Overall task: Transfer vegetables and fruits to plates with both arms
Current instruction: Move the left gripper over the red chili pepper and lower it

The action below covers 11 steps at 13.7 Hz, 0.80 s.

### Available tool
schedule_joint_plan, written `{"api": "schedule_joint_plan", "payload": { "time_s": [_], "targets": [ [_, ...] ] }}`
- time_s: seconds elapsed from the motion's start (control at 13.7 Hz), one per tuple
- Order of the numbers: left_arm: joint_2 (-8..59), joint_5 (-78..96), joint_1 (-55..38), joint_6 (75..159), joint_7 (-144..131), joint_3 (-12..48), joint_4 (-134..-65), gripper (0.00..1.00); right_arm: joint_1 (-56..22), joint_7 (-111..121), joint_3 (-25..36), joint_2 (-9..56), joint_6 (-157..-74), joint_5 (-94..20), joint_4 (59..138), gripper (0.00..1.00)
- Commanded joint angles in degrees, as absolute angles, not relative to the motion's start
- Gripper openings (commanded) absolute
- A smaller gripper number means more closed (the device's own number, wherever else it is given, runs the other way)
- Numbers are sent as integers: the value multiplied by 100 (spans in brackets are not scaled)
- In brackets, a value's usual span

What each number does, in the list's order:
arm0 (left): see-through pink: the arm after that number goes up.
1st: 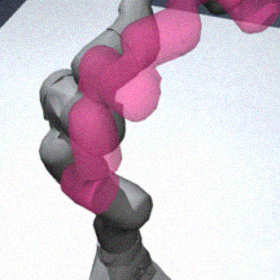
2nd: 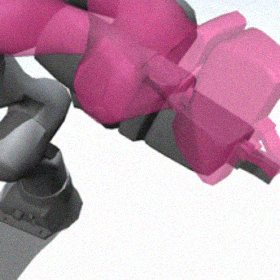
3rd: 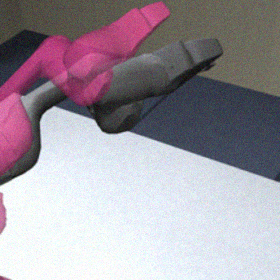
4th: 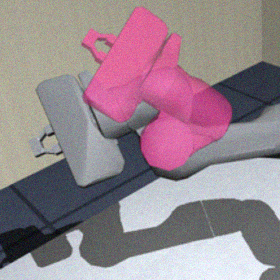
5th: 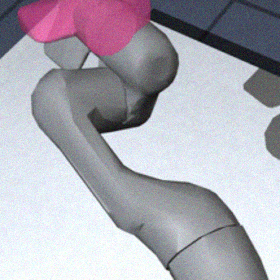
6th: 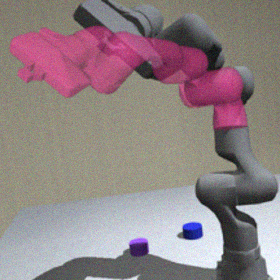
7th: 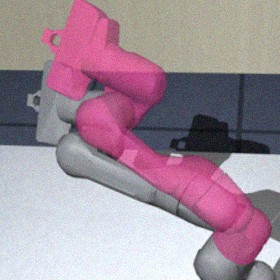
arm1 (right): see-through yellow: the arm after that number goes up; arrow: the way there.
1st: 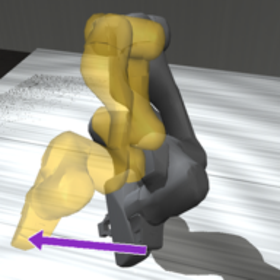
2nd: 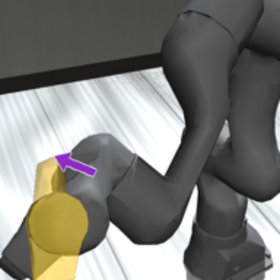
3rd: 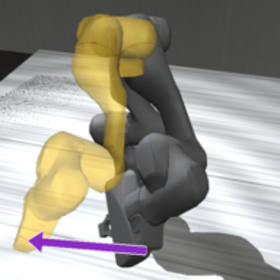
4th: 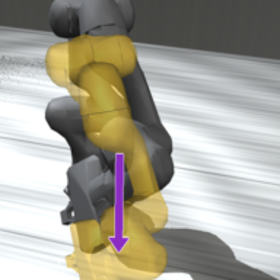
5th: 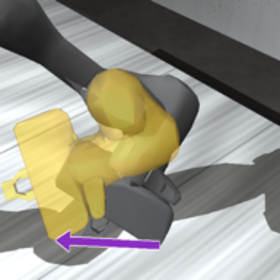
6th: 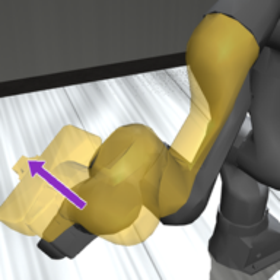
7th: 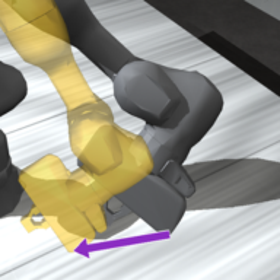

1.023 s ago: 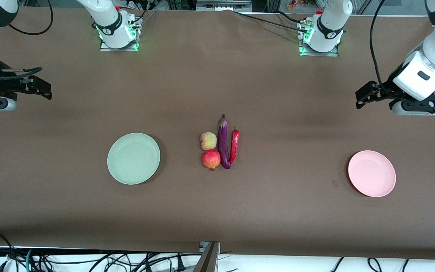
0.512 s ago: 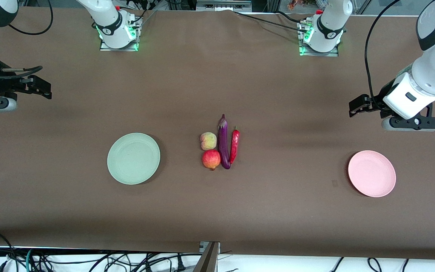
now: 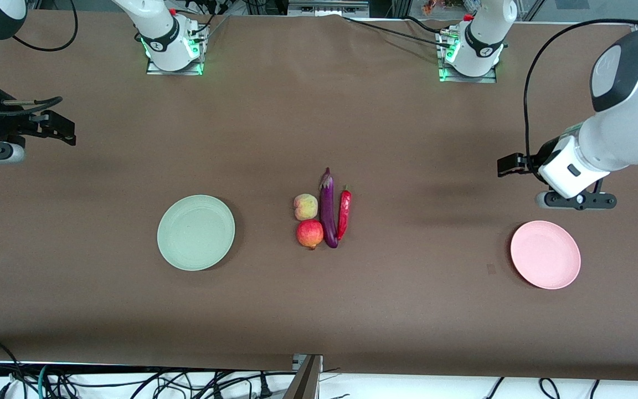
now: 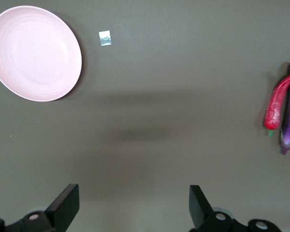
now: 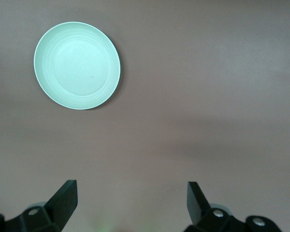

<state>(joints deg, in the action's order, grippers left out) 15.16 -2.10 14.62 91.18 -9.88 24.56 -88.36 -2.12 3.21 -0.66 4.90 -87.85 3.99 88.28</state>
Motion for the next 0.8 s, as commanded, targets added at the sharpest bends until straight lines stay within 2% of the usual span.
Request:
{"api": "schedule_joint_plan", "payload": {
  "time_s": [0.0, 0.22, 0.37, 0.73],
  "targets": [
    [1774, -126, 1625, 9000, -844, 2478, -8622, 100, -176, 448, -79, 694, -8745, 334, 8482, 100],
    [1906, 360, 1312, 8991, -1141, 2505, -8376, 100, -167, 448, -70, 738, -8754, 334, 8464, 100],
    [2318, 387, 768, 9061, -2261, 2505, -8289, 100, -176, 440, -70, 738, -8754, 316, 8464, 100],
    [3539, 290, -350, 10491, -2917, 2444, -8130, 100, -193, 413, -79, 852, -8824, 97, 8508, 100]
  ]
}}
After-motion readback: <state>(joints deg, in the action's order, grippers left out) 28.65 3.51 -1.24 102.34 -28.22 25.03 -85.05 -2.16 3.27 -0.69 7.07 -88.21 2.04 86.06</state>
